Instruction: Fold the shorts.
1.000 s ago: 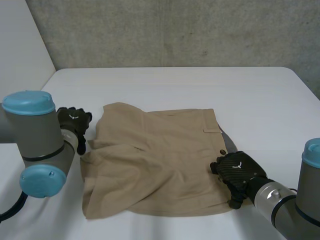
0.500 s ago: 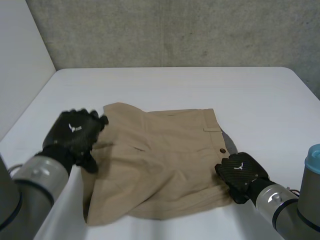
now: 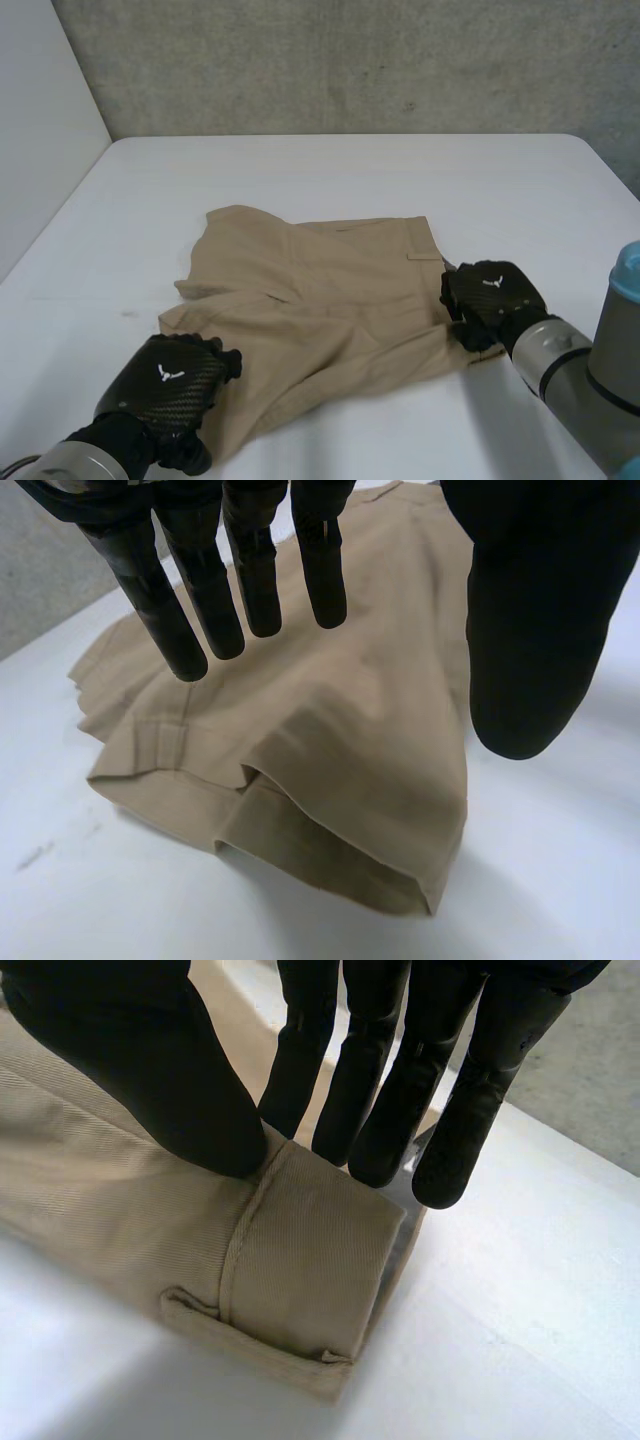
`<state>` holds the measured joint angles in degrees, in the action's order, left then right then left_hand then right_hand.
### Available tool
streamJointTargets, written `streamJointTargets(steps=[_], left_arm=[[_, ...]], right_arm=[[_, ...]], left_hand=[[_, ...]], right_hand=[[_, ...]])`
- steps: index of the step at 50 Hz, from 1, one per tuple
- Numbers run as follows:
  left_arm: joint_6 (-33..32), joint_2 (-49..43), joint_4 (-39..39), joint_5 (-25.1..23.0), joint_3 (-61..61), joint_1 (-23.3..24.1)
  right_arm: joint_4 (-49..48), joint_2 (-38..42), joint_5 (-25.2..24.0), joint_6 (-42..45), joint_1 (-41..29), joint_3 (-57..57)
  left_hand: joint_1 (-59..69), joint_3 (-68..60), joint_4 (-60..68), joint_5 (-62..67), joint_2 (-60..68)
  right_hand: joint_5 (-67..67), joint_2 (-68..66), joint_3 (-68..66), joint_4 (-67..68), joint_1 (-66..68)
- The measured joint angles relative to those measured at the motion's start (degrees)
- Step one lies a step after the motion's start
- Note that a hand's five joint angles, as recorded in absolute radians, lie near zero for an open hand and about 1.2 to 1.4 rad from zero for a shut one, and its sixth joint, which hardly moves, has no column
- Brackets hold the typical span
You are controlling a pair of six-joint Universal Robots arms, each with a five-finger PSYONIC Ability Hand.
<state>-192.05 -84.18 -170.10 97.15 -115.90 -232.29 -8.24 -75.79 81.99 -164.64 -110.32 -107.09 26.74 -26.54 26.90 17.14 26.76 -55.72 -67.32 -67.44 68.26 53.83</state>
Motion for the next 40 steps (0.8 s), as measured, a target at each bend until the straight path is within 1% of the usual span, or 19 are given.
streamJointTargets(steps=[5, 16, 24, 28, 29, 32, 34, 35, 37, 38, 40], left_arm=[[0.81, -2.65, -0.24, 0.28, -0.1, 0.24], [1.25, -9.29, -1.3, 2.66, 0.04, 0.24], [1.25, -12.91, -5.17, 5.16, 0.71, 0.16], [1.24, -15.31, -6.27, 6.14, 1.33, 0.15], [1.24, -15.91, -6.42, 6.26, 1.48, 0.16], [1.24, -17.41, -6.68, 6.41, 1.81, 0.24], [1.24, -18.43, -6.87, 6.46, 2.01, 0.46], [1.24, -18.91, -7.03, 6.51, 2.15, 0.69], [1.24, -19.2, -7.17, 6.58, 2.25, 0.88], [1.24, -19.34, -7.45, 6.81, 2.39, 1.17], [1.24, -19.21, -7.99, 7.37, 2.63, 1.59]], right_arm=[[-0.04, 1.22, 0.58, -3.24, -0.3, 2.49], [-0.29, 2.95, 0.64, -5.48, -1.14, 4.78], [-0.23, 4.23, 0.77, -6.96, -1.76, 6.11], [-0.21, 4.31, 0.81, -7.0, -1.76, 6.18], [-0.22, 4.3, 0.81, -7.0, -1.75, 6.17], [-0.25, 4.25, 0.85, -7.01, -1.7, 6.1], [-0.27, 4.17, 0.96, -6.99, -1.67, 6.06], [-0.27, 4.09, 1.11, -6.96, -1.65, 6.03], [-0.27, 4.02, 1.24, -6.93, -1.64, 6.0], [-0.27, 3.93, 1.42, -6.88, -1.64, 5.95], [-0.28, 3.85, 1.58, -6.83, -1.63, 5.91]], left_hand=[[0.61, -0.84, 0.83, 0.6, 0.65], [0.61, -0.84, 0.81, 0.58, 0.65], [0.72, -0.96, 0.91, 0.69, 0.77], [2.84, -2.81, 2.68, 2.36, 2.64], [7.95, -7.28, 7.1, 6.53, 7.33], [9.92, -9.44, 9.21, 8.48, 9.32], [13.3, -13.07, 12.72, 12.0, 13.24], [21.47, -21.67, 20.59, 19.87, 21.24], [21.47, -21.67, 20.59, 19.87, 21.24], [29.98, -29.75, 29.53, 28.8, 29.46], [31.1, -30.93, 30.75, 29.99, 31.14]], right_hand=[[0.0, 0.0, 0.0, 0.0, 0.0], [0.0, 0.0, 0.0, 0.0, 0.0], [-0.6, 0.0, 0.0, 0.0, 0.0], [-0.6, 0.0, 0.0, 0.0, 0.0], [-0.6, 0.0, 0.0, 0.0, 0.0], [-0.6, 0.0, 0.0, 0.0, 0.0], [-0.6, 0.0, 0.0, 0.0, 0.0], [-0.6, 0.0, 0.0, 0.0, 0.0], [-0.6, 0.0, 0.0, 0.0, 0.0], [-0.6, 0.0, 0.0, -0.01, 0.0], [-0.6, 0.0, 0.0, -0.01, 0.0]])
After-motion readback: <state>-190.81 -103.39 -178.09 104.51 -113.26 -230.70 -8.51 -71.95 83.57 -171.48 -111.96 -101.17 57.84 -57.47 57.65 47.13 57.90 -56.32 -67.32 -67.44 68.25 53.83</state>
